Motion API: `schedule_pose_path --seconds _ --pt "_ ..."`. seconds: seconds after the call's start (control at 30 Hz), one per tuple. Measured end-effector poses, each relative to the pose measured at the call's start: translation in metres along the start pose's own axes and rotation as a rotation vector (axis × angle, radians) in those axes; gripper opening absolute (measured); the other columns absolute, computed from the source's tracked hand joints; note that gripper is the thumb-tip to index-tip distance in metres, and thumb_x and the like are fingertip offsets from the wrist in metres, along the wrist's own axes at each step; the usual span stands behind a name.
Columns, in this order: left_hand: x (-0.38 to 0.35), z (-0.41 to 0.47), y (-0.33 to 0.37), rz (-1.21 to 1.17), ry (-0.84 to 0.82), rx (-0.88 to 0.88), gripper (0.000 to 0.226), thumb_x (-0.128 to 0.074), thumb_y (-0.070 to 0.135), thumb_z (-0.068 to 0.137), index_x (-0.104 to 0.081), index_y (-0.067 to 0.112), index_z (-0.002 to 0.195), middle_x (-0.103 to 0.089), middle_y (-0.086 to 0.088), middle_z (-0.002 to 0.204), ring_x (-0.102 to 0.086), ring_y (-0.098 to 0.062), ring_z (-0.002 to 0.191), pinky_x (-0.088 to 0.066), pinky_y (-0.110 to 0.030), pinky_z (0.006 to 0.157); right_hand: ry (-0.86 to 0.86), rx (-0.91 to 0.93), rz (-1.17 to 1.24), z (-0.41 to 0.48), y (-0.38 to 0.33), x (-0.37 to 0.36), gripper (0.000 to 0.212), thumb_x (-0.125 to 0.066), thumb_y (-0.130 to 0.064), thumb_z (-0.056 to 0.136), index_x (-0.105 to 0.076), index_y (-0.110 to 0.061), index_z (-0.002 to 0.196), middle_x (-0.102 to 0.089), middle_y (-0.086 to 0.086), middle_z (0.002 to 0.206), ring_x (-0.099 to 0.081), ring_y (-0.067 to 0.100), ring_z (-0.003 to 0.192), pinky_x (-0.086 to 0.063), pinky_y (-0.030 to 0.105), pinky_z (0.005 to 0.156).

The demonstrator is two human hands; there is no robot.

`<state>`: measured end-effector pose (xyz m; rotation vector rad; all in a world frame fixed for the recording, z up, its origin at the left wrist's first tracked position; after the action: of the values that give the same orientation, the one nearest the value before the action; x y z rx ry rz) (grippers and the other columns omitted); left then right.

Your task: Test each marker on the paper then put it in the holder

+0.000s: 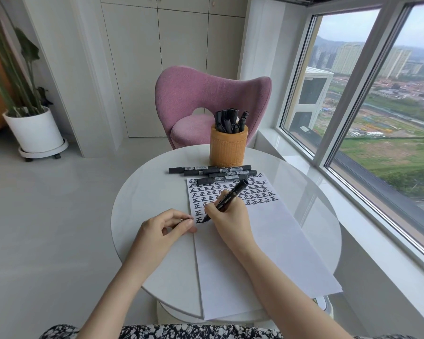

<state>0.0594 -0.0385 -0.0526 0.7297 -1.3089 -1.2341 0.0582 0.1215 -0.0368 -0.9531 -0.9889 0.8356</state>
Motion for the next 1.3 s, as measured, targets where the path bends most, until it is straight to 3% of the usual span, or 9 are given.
schedule_pose_path --seconds 0.17,0.3,0.4,0.53,0.7,0.97,1.07,1.3 --pt "-0.001 0.001 0.003 -0.042 0.004 0.003 0.007 -0.063 0.01 0.087 -0.067 0.014 0.089 -0.075 0.005 0.079 -0.067 -0.007 0.073 -0.048 -0.012 0.072 -0.003 -0.087 0.169 0.003 -0.002 0.007 0.038 -0.063 -0.01 0.085 -0.039 -0.015 0.057 -0.033 -0.009 0.044 -0.027 0.006 0.043 -0.025 0.018 0.045" --pt "0.003 0.003 0.005 -0.088 0.047 -0.016 0.014 -0.067 0.01 0.082 -0.071 0.023 0.087 -0.073 0.006 0.083 -0.064 -0.009 0.068 -0.048 -0.013 0.07 -0.055 -0.193 0.419 0.003 -0.006 0.015 0.045 -0.069 -0.023 0.088 -0.045 -0.016 0.05 -0.041 0.001 0.046 -0.031 0.01 0.04 -0.025 0.016 0.042" --pt "0.006 0.004 0.005 -0.131 0.068 0.009 0.019 -0.071 0.012 0.078 -0.071 0.028 0.087 -0.073 0.006 0.084 -0.064 -0.011 0.071 -0.048 -0.014 0.071 -0.068 -0.242 0.51 0.0 -0.009 0.016 0.049 -0.065 -0.023 0.089 -0.035 -0.019 0.051 -0.031 0.003 0.046 -0.026 0.015 0.043 -0.023 0.019 0.043" --pt "0.008 0.006 0.005 -0.153 0.115 0.06 0.021 -0.076 0.012 0.073 -0.066 0.017 0.091 -0.074 0.003 0.088 -0.066 -0.012 0.083 -0.046 -0.013 0.075 -0.075 -0.194 0.469 -0.003 -0.017 0.014 0.057 -0.064 -0.018 0.089 -0.034 -0.021 0.042 -0.032 0.001 0.041 -0.029 0.015 0.041 -0.026 0.02 0.045" --pt "0.006 0.005 0.011 -0.191 0.119 0.062 0.017 -0.075 0.011 0.074 -0.065 0.013 0.087 -0.074 -0.002 0.086 -0.065 -0.009 0.074 -0.044 -0.009 0.065 -0.063 -0.146 0.374 -0.008 -0.024 0.011 0.064 -0.065 -0.02 0.089 -0.036 -0.024 0.033 -0.036 -0.004 0.037 -0.03 0.013 0.04 -0.028 0.018 0.045" --pt "-0.01 0.003 0.026 -0.243 0.11 0.015 0.01 -0.07 0.001 0.078 -0.062 0.002 0.084 -0.071 -0.002 0.066 -0.061 -0.002 0.056 -0.04 -0.006 0.052 -0.09 -0.103 0.329 -0.012 -0.02 0.003 0.039 -0.065 -0.016 0.088 -0.041 -0.01 0.058 -0.03 0.001 0.048 -0.025 0.014 0.046 -0.023 0.022 0.047" --pt "-0.015 0.003 0.027 -0.262 0.141 0.019 0.007 -0.069 0.001 0.079 -0.062 0.004 0.079 -0.069 0.005 0.057 -0.055 0.0 0.049 -0.038 -0.009 0.049 -0.099 -0.08 0.32 -0.012 -0.02 0.004 0.041 -0.062 -0.014 0.089 -0.037 -0.014 0.056 -0.03 -0.001 0.048 -0.025 0.014 0.046 -0.024 0.021 0.046" --pt "-0.02 0.005 0.03 -0.273 0.188 0.03 0.007 -0.069 0.005 0.08 -0.062 0.006 0.079 -0.072 0.004 0.062 -0.058 -0.001 0.051 -0.04 -0.01 0.049 -0.163 -0.117 0.349 -0.007 -0.02 0.007 0.042 -0.065 -0.019 0.09 -0.04 -0.018 0.056 -0.033 -0.006 0.046 -0.027 0.012 0.046 -0.025 0.02 0.046"
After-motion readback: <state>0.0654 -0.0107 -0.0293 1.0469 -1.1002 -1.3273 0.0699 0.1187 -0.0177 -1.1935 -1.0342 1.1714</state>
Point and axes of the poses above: each hand's wrist, its own z-axis towards the middle knuckle, its own x-axis out of the back of the hand, y = z × x, the point moved 1 cm from there along z, towards the middle knuckle
